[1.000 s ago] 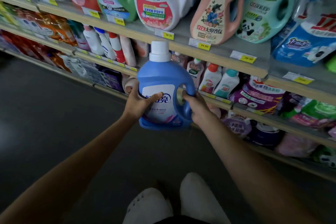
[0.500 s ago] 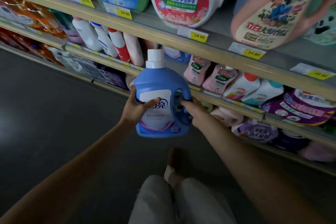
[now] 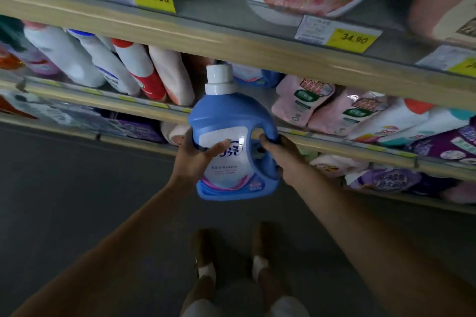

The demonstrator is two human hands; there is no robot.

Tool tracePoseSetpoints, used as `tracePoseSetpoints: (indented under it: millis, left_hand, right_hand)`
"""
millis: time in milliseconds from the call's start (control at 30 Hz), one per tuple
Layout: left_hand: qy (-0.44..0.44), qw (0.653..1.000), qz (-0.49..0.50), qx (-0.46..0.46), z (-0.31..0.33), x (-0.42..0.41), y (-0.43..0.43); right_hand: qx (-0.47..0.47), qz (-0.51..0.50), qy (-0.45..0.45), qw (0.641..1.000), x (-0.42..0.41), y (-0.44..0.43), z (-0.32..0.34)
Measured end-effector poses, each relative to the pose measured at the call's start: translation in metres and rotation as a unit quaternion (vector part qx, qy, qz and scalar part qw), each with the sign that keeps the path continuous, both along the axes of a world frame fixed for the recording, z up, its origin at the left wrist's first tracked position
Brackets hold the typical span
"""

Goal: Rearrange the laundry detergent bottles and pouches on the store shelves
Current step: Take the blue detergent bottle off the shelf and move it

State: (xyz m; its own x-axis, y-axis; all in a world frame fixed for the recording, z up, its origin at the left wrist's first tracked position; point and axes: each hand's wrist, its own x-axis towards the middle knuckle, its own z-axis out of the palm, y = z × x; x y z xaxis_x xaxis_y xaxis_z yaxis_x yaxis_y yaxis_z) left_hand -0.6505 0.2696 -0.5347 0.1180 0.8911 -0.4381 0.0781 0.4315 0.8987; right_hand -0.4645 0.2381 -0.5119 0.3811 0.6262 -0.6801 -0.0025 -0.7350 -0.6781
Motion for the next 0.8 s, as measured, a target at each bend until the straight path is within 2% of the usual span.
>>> tracePoseSetpoints:
  millis: [100, 333, 533, 700, 800]
  left_hand:
    - [-0.002, 0.999, -0.028, 0.026, -0.011, 0.001, 0.03]
    - [0.008, 0.986, -0.093, 0.137, -0.009, 0.008, 0.087]
    - [0.012, 0.967, -0.128, 0.222, -0.011, 0.015, 0.116]
    - [-0.021, 0.963, -0.132, 0.233, -0.027, 0.019, 0.13]
    - [-0.031, 0.965, -0.134, 0.224, -0.036, 0.022, 0.134]
  right_hand:
    - [0.029, -0.06, 0.038, 0.997, -0.003, 0.02, -0.014]
    - [0.117, -0.125, 0.045, 0.984, 0.0, 0.064, -0.028]
    - [0.253, -0.235, 0.132, 0.929, -0.004, 0.085, -0.039]
    - [0.334, -0.237, 0.17, 0.896, 0.0, 0.1, -0.044]
    - [0.349, -0.243, 0.187, 0.886, 0.002, 0.105, -0.052]
